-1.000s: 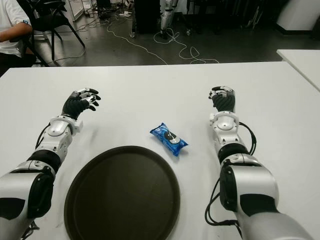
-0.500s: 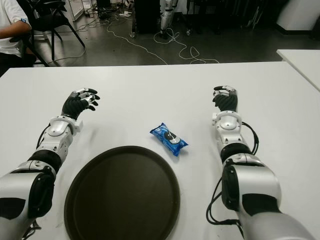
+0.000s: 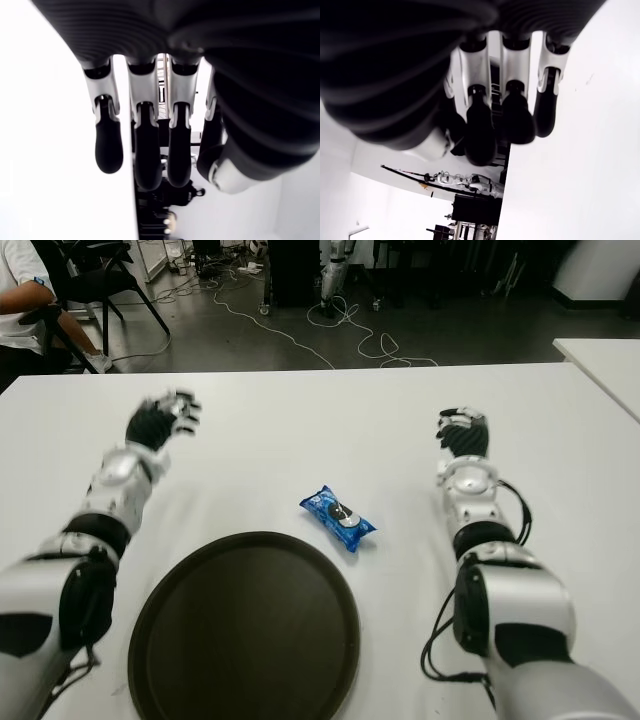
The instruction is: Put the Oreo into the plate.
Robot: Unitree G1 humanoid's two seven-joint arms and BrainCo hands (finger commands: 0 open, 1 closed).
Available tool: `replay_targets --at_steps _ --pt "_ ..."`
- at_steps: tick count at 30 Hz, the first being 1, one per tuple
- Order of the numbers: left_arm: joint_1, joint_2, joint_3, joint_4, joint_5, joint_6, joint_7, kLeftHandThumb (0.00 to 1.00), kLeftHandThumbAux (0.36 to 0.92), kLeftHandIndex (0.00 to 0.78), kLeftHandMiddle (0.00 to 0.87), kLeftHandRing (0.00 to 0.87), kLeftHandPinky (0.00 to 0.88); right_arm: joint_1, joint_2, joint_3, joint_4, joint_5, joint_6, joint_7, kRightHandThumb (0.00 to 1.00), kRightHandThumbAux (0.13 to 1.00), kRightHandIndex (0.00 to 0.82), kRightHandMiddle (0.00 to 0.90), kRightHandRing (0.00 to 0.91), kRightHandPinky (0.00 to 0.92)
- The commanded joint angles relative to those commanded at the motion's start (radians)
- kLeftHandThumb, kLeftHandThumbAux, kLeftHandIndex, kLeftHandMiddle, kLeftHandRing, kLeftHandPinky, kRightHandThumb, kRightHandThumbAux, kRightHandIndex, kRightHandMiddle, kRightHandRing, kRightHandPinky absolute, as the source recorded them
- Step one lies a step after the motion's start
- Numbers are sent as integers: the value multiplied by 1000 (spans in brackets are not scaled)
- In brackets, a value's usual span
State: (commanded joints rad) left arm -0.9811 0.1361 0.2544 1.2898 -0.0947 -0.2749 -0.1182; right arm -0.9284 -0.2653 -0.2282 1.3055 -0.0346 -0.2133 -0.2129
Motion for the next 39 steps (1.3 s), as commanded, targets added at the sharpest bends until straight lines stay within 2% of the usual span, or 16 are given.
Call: replay_targets --at_steps 18,25,32,39 --pt "24 -15 51 29 -15 -4 13 682 717 413 476 522 546 16 -2 30 12 -35 -7 -39 706 718 428 666 688 703" --pt "29 -10 49 33 -5 5 20 684 716 414 464 513 533 28 2 58 13 -63 -33 -61 709 716 430 682 697 704" --pt "37 -11 42 36 6 3 28 685 715 415 466 508 527 40 5 87 16 -95 -61 -95 711 715 430 698 717 743" --pt "46 -16 25 36 26 -4 30 684 716 415 479 513 523 47 6 105 18 -115 -85 -120 713 713 430 682 718 757"
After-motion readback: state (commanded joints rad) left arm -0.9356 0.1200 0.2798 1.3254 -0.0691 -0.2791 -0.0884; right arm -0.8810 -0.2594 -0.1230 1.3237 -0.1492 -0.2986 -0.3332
